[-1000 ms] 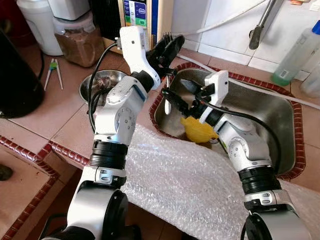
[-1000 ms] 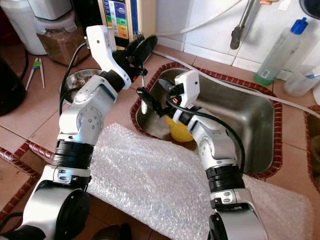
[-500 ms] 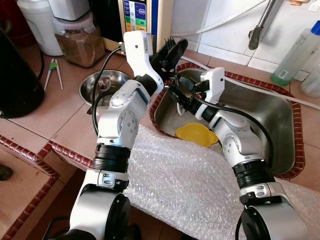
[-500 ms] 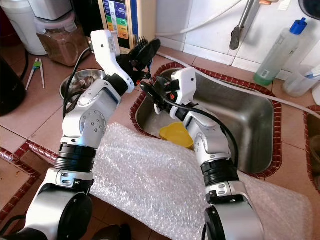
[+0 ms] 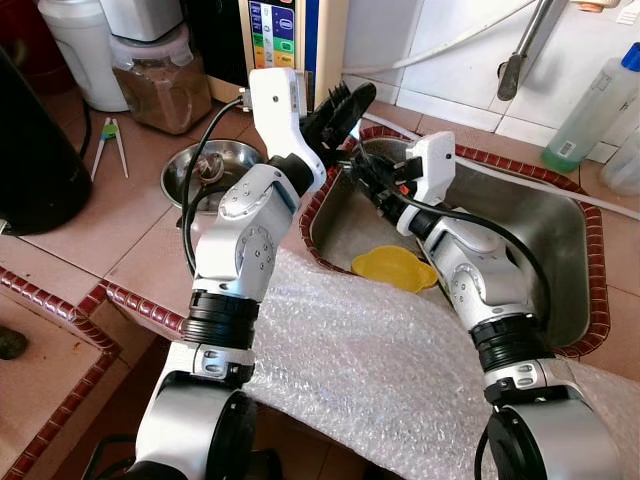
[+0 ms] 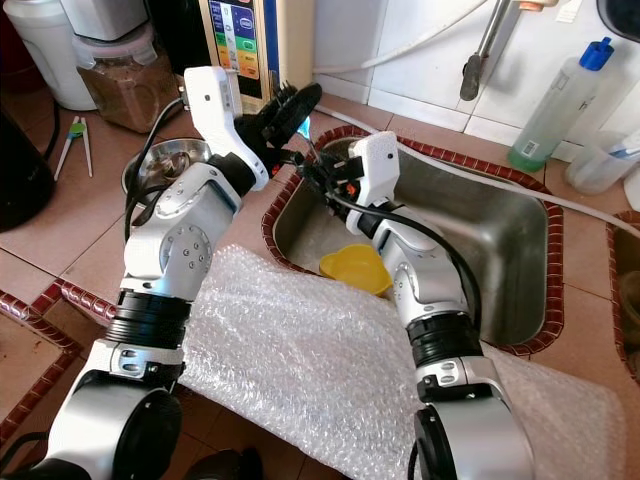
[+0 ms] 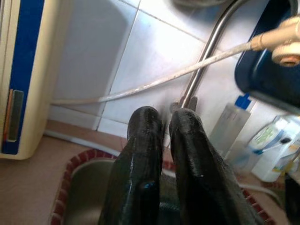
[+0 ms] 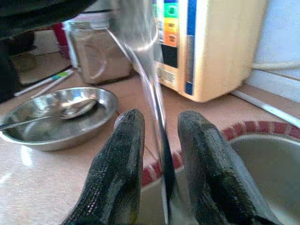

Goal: Kitchen organization

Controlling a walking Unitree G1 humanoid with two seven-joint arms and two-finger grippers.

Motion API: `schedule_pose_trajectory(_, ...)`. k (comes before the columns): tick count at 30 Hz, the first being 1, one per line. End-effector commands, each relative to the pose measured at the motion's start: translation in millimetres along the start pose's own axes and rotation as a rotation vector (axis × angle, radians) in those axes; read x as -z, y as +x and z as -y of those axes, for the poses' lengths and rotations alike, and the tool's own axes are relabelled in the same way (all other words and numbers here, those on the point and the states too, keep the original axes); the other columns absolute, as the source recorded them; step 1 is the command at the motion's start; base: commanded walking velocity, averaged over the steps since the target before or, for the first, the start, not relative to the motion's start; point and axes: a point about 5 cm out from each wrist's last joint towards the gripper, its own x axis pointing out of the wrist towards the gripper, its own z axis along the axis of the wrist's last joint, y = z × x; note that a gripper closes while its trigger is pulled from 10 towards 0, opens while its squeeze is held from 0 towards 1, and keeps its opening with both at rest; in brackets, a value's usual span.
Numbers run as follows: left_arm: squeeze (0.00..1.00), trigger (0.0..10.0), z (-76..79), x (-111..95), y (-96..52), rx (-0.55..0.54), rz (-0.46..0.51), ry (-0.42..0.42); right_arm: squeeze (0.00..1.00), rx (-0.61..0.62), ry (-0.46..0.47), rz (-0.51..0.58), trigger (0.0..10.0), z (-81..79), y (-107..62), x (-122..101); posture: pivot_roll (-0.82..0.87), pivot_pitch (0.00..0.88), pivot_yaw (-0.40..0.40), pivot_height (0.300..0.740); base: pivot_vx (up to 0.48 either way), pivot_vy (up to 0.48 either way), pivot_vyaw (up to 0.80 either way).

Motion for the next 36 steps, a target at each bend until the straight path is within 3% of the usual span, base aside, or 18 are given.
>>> schedule_pose_trajectory(1,0.0,9.8,3.3,1,-1.4,0.015,-0.003,0.045,0.0,0.018,-0.016,-0.004,0.0,5.8,-1.1,-2,0.04,0.131,-0.03,0.74,0.0,0.0,0.0)
schedule_pose_trajectory(15,0.0,10.0,4.2,9,-6.0,0.013,-0.03,0.057,0.0,0.056,-0.017,-0.034,0.0,5.5,0.1,6,0.04,0.135,-0.025,0.74,0.0,0.0,0.0)
schedule_pose_trajectory(16,0.11,10.0,3.9,9,-6.1,0.012,-0.03,0.056,0.0,0.057,-0.017,-0.035,0.0,5.8,0.0,6,0.04,0.134,-0.025,0.74,0.0,0.0,0.0)
schedule_pose_trajectory(17,0.4,10.0,3.6,9,-6.4,0.012,-0.031,0.057,0.0,0.059,-0.017,-0.037,0.0,6.1,-0.2,6,0.04,0.134,-0.025,0.74,0.0,0.0,0.0)
schedule_pose_trajectory(18,0.5,10.0,2.7,10,-7.0,0.008,-0.034,0.061,0.0,0.064,-0.018,-0.042,0.0,6.6,-0.4,7,0.04,0.135,-0.024,0.74,0.0,0.0,0.0)
schedule_pose_trajectory(20,0.52,10.0,1.6,10,-8.1,0.004,-0.038,0.063,0.0,0.069,-0.019,-0.047,0.0,7.2,-0.9,8,0.04,0.135,-0.024,0.74,0.0,0.0,0.0)
schedule_pose_trajectory(21,0.63,10.0,0.2,11,-9.6,-0.002,-0.044,0.066,0.0,0.074,-0.021,-0.051,0.0,7.8,-1.4,9,0.04,0.136,-0.024,0.74,0.0,0.0,0.0)
schedule_pose_trajectory(22,0.63,10.0,0.2,11,-9.6,-0.002,-0.044,0.066,0.0,0.074,-0.021,-0.051,0.0,7.8,-1.4,9,0.04,0.136,-0.024,0.74,0.0,0.0,0.0)
schedule_pose_trajectory(23,1.0,10.0,-5.7,14,-15.9,-0.021,-0.066,0.068,0.0,0.093,-0.024,-0.067,0.0,10.1,-3.1,11,0.04,0.14,-0.023,0.74,0.0,0.0,0.0)
schedule_pose_trajectory(27,1.0,10.0,-20.9,19,-28.1,-0.091,-0.096,0.073,0.0,0.134,-0.03,-0.106,0.0,15.6,-7.4,19,0.05,0.142,-0.025,0.74,0.0,0.0,0.0)
schedule_pose_trajectory(28,1.0,10.0,-24.6,20,-30.1,-0.114,-0.098,0.073,0.0,0.14,-0.029,-0.115,2.6,16.4,-8.4,21,0.05,0.142,-0.026,0.74,0.0,0.0,0.0)
schedule_pose_trajectory(29,1.0,10.0,-26.8,20,-31.2,-0.129,-0.098,0.074,0.0,0.144,-0.028,-0.12,2.6,16.9,-9.1,22,0.05,0.142,-0.027,0.74,0.0,0.0,0.0)
schedule_pose_trajectory(30,1.0,10.0,-32.1,20,-33.9,-0.156,-0.108,0.078,1.0,0.158,-0.034,-0.133,10.0,18.2,-10.8,24,0.04,0.142,-0.029,0.74,0.0,0.0,0.0)
schedule_pose_trajectory(36,1.0,10.0,-42.0,25,-42.5,-0.204,-0.134,0.066,1.0,0.155,-0.051,-0.146,10.0,17.1,-12.9,27,0.02,0.145,-0.024,0.74,0.0,0.0,0.0)
